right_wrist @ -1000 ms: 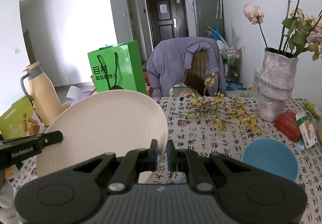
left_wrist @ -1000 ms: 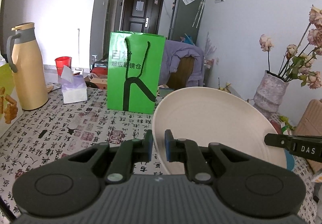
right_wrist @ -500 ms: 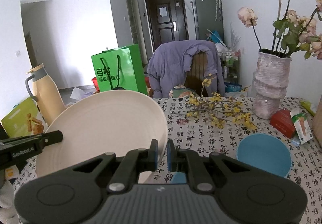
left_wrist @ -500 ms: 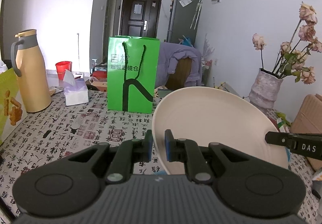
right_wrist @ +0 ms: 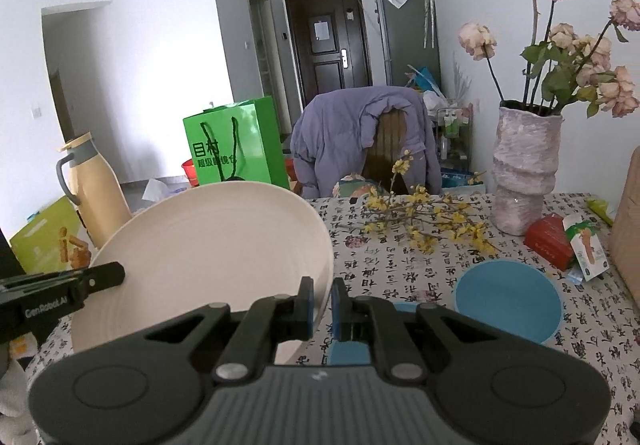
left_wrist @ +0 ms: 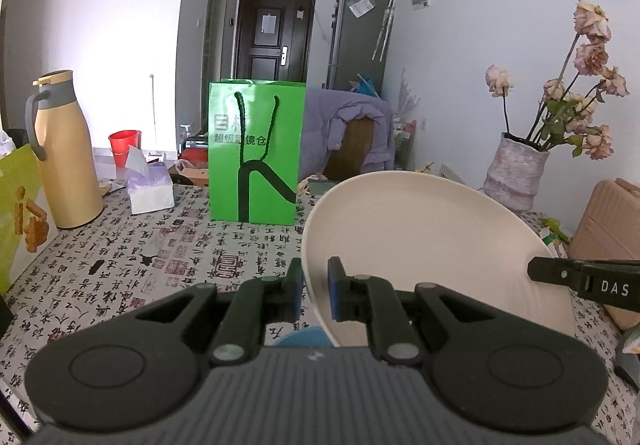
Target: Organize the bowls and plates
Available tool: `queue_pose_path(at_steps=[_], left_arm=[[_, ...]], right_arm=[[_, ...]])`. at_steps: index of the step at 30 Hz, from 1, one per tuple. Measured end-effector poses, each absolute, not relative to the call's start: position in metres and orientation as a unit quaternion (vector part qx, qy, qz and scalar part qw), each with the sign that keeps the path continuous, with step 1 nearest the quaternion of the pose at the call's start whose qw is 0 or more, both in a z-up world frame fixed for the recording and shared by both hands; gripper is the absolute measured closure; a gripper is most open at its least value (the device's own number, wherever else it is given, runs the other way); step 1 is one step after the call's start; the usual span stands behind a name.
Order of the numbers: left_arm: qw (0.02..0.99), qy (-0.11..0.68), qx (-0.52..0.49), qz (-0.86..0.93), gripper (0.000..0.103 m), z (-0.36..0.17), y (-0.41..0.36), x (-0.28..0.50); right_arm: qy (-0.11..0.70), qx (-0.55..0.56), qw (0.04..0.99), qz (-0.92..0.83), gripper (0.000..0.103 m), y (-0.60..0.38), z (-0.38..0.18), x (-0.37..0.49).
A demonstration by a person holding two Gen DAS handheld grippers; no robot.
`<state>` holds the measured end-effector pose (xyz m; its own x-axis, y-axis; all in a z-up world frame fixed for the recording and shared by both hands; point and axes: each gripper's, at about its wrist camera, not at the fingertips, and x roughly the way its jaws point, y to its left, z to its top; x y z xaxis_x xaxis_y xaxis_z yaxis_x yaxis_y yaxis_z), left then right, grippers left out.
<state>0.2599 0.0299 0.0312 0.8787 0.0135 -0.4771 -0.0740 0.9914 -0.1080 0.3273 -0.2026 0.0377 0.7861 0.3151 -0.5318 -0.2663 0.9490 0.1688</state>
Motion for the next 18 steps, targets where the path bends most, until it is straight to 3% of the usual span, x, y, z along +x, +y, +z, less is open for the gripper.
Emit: queue_pose_path(at_steps=[18], left_arm=[[0.97, 0.235, -0.055, 0.01, 0.09, 0.036, 0.012, 0.231]], right_arm=[[0.268, 0.046, 0.951, 0.147, 0.094, -0.221, 0.047, 0.292]])
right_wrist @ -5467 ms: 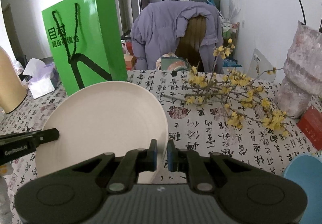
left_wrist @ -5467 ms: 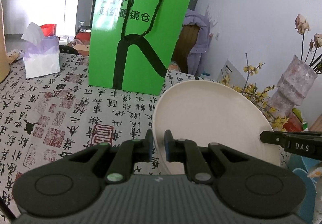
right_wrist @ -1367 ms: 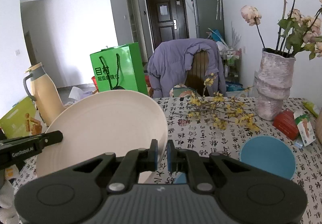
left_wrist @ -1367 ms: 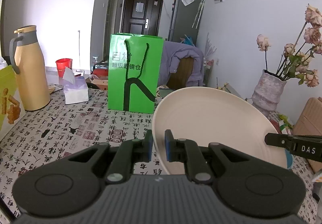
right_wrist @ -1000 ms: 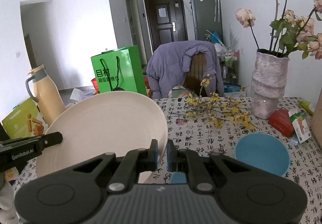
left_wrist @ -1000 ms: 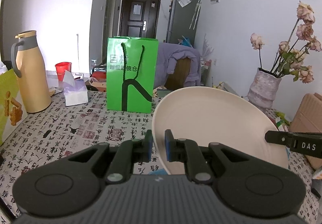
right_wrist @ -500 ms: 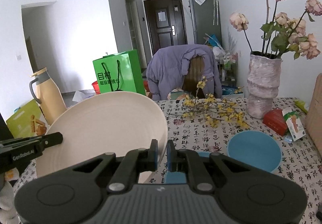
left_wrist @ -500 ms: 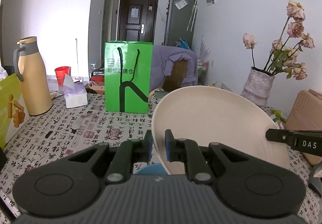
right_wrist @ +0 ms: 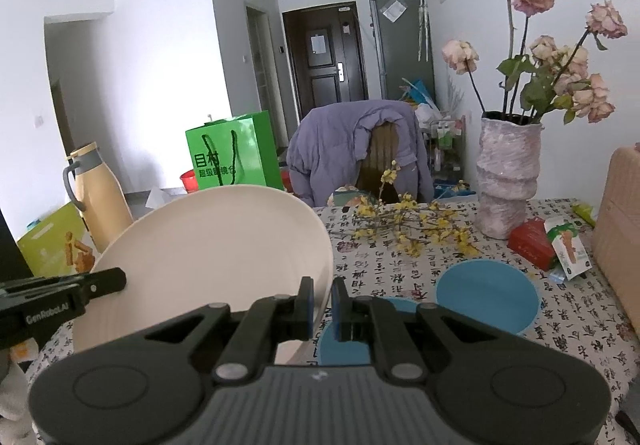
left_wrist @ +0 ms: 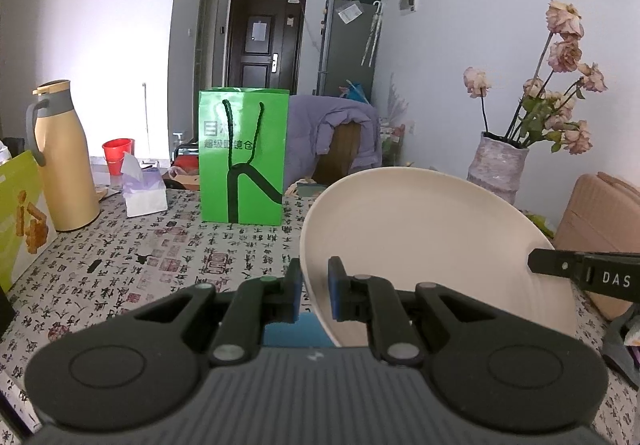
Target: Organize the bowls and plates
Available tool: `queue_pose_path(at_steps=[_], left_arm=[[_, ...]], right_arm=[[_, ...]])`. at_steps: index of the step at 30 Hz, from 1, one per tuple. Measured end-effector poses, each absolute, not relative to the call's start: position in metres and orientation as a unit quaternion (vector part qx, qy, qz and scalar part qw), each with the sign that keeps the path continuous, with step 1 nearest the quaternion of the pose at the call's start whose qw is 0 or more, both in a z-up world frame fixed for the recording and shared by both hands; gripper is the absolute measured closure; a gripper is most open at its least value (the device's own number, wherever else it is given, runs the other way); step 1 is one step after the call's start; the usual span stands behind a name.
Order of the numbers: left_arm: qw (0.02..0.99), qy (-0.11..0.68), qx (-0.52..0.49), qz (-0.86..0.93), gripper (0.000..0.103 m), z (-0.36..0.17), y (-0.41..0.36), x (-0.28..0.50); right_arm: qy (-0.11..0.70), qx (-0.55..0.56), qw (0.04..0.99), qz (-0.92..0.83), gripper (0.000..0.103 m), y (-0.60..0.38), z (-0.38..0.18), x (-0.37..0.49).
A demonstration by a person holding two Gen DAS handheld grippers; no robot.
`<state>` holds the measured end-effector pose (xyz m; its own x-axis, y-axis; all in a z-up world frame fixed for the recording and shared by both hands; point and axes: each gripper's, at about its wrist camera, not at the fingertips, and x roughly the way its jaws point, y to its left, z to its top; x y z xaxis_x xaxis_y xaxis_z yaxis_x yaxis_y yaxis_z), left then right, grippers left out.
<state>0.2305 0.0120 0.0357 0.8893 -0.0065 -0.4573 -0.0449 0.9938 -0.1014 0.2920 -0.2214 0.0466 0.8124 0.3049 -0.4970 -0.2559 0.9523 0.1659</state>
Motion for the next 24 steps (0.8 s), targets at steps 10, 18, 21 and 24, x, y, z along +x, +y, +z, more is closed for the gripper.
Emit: queue_pose_path(at_steps=[10, 18, 21, 24], left_arm=[[0.971, 0.231, -0.054, 0.007, 0.09, 0.035, 0.006, 0.214], [0.972, 0.23, -0.051, 0.007, 0.09, 0.035, 0.002, 0.206], [0.972, 0.228, -0.05, 0.007, 0.09, 0.034, 0.0, 0.202], [0.973, 0.228, -0.049, 0.007, 0.09, 0.032, -0.001, 0.197]], right_arm=[[0.261, 0.05, 0.953, 0.146, 0.094, -0.23, 0.048, 0.275], [0.261, 0.053, 0.953, 0.146, 0.094, -0.232, 0.045, 0.264], [0.259, 0.053, 0.953, 0.146, 0.094, -0.233, 0.045, 0.26], [0.258, 0.054, 0.954, 0.145, 0.094, -0.233, 0.044, 0.256]])
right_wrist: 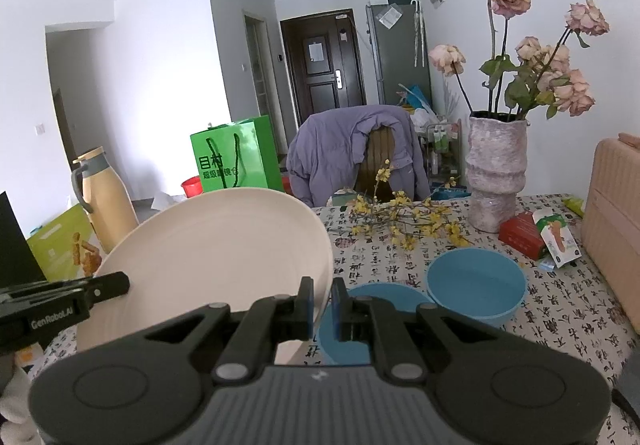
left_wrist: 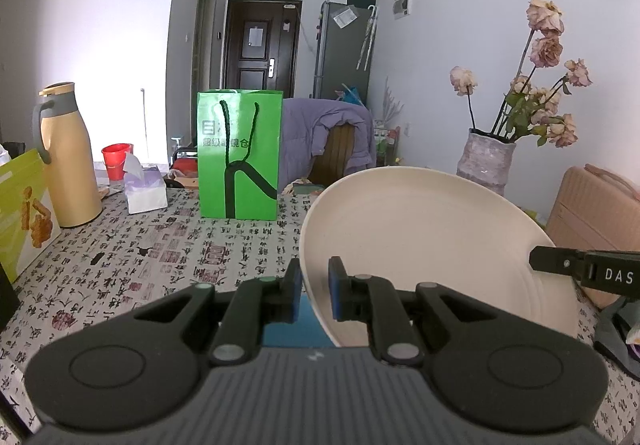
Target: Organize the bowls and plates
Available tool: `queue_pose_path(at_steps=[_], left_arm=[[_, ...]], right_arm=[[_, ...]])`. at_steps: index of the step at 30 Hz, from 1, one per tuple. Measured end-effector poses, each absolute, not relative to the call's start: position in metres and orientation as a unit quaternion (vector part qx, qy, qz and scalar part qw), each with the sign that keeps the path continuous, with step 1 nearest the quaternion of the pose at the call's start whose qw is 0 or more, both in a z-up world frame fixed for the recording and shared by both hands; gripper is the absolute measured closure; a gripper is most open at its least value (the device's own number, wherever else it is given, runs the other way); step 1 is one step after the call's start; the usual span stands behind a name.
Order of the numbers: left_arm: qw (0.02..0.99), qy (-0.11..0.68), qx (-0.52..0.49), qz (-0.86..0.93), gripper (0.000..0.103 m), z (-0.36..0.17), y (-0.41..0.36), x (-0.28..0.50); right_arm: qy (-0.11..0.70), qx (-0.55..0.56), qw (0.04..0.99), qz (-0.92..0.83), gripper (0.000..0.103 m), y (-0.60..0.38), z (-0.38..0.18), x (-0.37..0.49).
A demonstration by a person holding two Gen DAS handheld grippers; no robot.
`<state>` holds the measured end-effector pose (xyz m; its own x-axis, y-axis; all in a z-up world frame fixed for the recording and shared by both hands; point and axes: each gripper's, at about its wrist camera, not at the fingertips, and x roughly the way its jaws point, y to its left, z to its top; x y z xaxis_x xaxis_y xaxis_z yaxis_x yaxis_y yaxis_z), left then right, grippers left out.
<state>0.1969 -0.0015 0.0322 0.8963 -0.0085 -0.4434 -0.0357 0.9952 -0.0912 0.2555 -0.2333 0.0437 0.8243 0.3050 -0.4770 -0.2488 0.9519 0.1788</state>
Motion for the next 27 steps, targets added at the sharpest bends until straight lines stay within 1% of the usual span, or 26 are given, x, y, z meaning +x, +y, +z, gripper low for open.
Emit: queue_pose_path(at_steps=[27], left_arm=[[0.972, 0.232, -0.041, 0.01, 0.09, 0.015, -0.019, 0.162]], right_arm=[[0.265, 0.062, 0.951, 0.144, 0.094, -0.249, 0.028, 0.223]])
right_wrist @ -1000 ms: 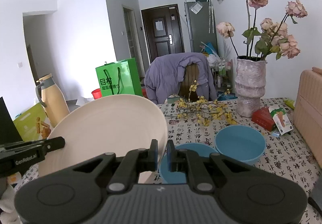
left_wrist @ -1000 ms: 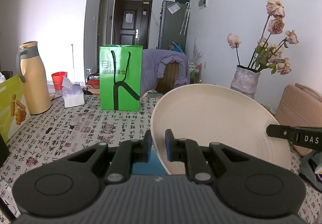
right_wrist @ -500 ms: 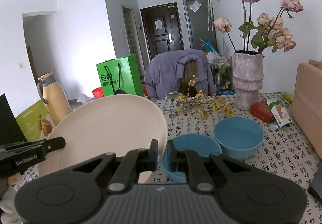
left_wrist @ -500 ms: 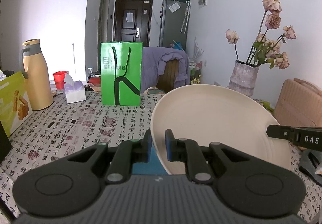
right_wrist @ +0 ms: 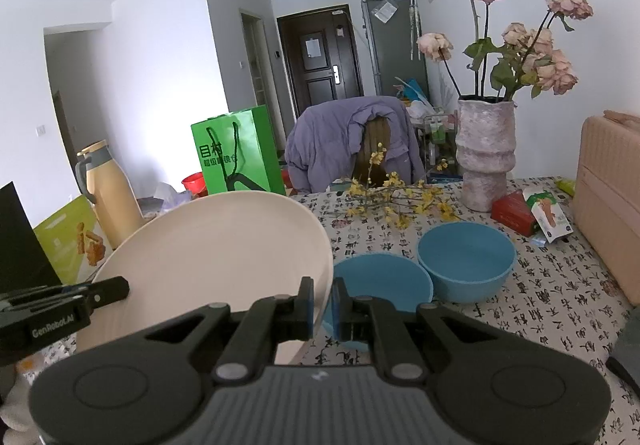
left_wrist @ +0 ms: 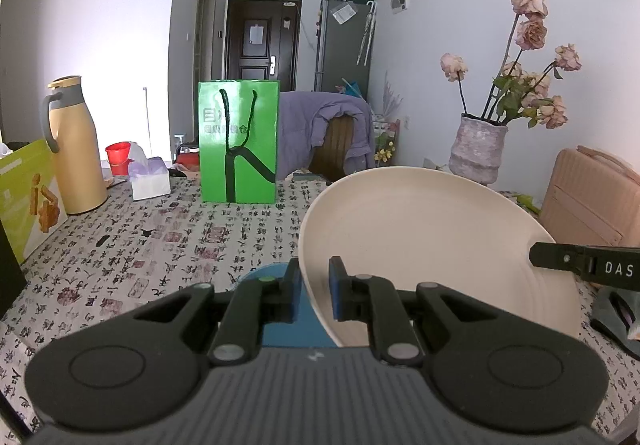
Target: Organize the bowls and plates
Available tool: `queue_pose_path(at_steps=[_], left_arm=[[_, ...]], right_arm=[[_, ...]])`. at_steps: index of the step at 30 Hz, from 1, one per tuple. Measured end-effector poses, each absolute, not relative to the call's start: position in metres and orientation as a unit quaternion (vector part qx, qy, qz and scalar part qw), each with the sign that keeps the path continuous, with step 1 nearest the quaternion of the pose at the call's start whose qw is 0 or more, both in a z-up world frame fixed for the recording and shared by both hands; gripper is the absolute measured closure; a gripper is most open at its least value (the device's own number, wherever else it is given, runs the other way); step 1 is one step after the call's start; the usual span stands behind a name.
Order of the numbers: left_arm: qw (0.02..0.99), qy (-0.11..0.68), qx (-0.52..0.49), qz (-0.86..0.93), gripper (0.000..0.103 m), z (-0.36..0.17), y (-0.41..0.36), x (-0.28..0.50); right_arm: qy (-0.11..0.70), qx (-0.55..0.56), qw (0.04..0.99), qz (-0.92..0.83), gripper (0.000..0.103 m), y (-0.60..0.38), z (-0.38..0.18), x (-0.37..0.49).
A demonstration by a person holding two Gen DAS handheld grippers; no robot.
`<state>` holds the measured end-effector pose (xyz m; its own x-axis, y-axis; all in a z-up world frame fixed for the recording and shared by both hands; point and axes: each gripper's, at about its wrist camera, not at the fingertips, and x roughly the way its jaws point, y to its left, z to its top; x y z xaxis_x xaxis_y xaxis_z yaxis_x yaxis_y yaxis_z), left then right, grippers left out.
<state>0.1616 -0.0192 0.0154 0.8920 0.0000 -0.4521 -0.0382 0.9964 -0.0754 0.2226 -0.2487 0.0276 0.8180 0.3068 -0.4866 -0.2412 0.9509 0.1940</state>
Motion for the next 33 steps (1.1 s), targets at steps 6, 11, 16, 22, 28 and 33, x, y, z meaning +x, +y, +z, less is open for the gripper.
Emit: queue_pose_path(at_steps=[6, 11, 16, 22, 28, 33], left_arm=[[0.972, 0.233, -0.039, 0.007, 0.09, 0.013, -0.024, 0.155], [0.97, 0.238, -0.036, 0.007, 0.089, 0.007, -0.028, 0.152], [0.969, 0.243, -0.037, 0.007, 0.089, 0.002, -0.029, 0.149], [0.969, 0.246, -0.038, 0.002, 0.089, -0.004, -0.029, 0.144], [0.968, 0.249, -0.038, -0.003, 0.089, -0.012, -0.031, 0.137], [0.967, 0.251, -0.037, -0.005, 0.089, -0.018, -0.032, 0.131]], right_arm=[[0.265, 0.066, 0.951, 0.144, 0.094, -0.254, 0.024, 0.215], [0.269, 0.066, 0.95, 0.145, 0.094, -0.257, 0.019, 0.209], [0.273, 0.067, 0.949, 0.144, 0.094, -0.257, 0.014, 0.206], [0.275, 0.067, 0.948, 0.142, 0.094, -0.258, 0.009, 0.2], [0.28, 0.067, 0.948, 0.139, 0.094, -0.26, 0.003, 0.196], [0.284, 0.07, 0.946, 0.137, 0.094, -0.261, -0.003, 0.191]])
